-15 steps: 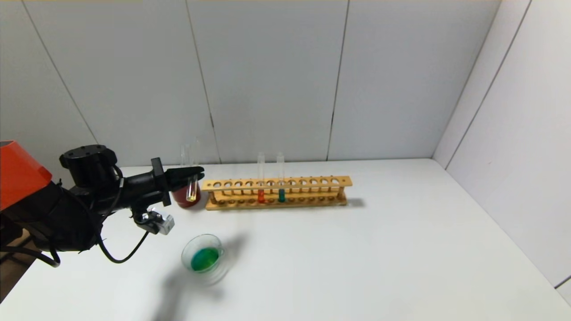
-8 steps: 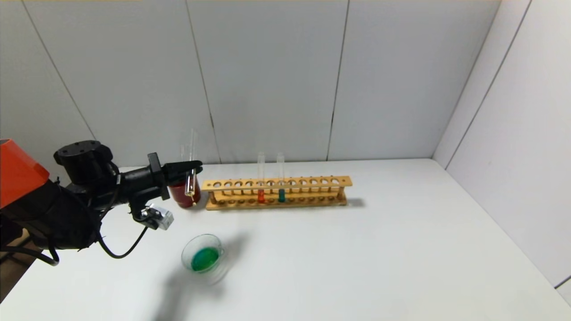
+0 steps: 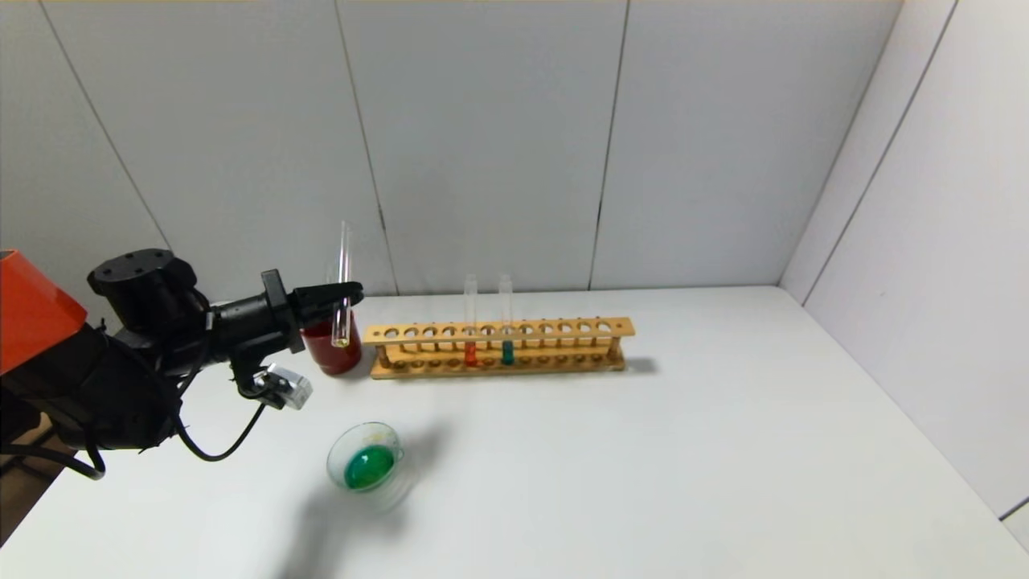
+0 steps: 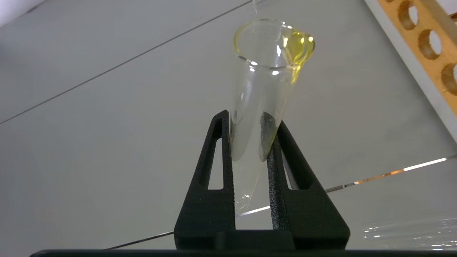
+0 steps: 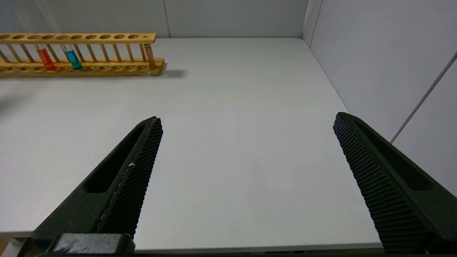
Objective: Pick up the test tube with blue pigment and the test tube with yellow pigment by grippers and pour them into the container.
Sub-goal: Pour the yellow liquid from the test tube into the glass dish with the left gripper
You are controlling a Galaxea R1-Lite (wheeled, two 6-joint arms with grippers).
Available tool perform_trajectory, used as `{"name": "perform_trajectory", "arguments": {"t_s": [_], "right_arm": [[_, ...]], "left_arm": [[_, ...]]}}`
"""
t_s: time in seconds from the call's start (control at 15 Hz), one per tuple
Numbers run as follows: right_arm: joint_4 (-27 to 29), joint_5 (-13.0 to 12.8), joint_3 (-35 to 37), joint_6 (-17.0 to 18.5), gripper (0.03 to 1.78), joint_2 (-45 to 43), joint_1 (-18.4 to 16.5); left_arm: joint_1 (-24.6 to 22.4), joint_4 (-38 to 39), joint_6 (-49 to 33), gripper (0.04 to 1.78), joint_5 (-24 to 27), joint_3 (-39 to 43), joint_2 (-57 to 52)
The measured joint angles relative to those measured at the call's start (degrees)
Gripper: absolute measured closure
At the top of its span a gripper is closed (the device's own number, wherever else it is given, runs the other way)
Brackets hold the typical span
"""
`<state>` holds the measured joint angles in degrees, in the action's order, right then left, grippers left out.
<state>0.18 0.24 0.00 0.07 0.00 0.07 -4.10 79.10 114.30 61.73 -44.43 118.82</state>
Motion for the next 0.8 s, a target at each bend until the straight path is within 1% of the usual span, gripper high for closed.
{"name": "perform_trajectory", "arguments": {"t_s": [0.2,0.67,0.8], "right_arm": [[0.00,0.00,0.00,-0.07,0.06,0.00,0.00],[0.00,0.00,0.00,-0.02,0.06,0.00,0.00],[0.00,-0.02,0.00,-0.02,0.06,0.00,0.00]], "left_arm": [[-0.34,5.01,0.04,1.51,-1.68,0.04,-0.09],[-0.45,5.32,0.06,1.51,-1.76,0.98,-0.09],[-0.45,5.49,-0.20,1.51,-3.13,2.65,-0.20]]}}
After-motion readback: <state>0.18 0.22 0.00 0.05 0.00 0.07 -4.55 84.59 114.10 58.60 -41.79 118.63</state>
